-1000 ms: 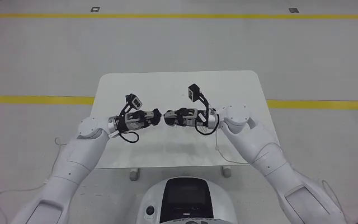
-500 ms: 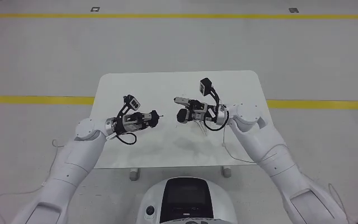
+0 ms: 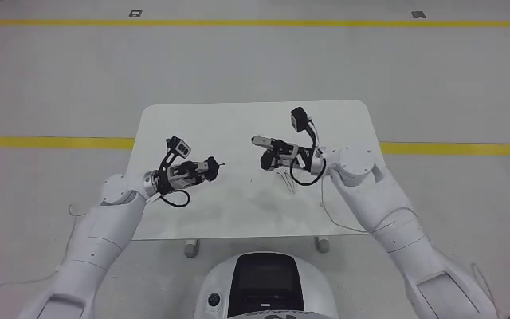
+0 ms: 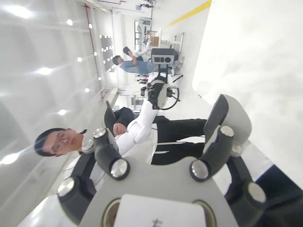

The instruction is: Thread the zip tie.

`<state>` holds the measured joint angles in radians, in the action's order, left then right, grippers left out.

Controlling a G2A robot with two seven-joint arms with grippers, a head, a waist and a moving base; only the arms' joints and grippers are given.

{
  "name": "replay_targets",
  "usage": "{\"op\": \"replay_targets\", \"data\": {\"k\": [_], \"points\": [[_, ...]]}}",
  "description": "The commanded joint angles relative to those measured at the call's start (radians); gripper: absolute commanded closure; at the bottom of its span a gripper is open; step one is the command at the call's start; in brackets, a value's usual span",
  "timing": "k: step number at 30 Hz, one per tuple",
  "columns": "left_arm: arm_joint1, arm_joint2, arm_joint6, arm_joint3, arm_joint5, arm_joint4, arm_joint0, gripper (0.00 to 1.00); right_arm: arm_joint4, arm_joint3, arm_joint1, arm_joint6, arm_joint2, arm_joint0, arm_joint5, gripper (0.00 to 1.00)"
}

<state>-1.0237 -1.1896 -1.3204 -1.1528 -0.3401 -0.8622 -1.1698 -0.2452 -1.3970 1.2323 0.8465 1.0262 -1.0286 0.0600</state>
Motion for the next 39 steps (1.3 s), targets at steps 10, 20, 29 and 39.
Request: {"op": "replay_targets", "data": {"k": [10,20,29,39], "points": [[-0.024,-0.137,-0.070,0.042,0.000,-0.042,-0.042,1.00,0.410,-0.036,-0.026,0.019,-0.039,0.053,0.099,0.00],[-0.025,-0.139,-0.070,0.041,0.000,-0.047,-0.042,1.00,0.640,-0.069,-0.028,0.048,-0.104,0.108,0.174,0.00],[-0.025,-0.139,-0.070,0.041,0.000,-0.047,-0.042,1.00,0.903,0.128,0.036,0.248,-0.330,0.327,0.280,0.00],[-0.025,-0.139,-0.070,0.041,0.000,-0.047,-0.042,1.00,0.916,0.175,0.055,0.231,-0.353,0.344,0.280,0.00]]}}
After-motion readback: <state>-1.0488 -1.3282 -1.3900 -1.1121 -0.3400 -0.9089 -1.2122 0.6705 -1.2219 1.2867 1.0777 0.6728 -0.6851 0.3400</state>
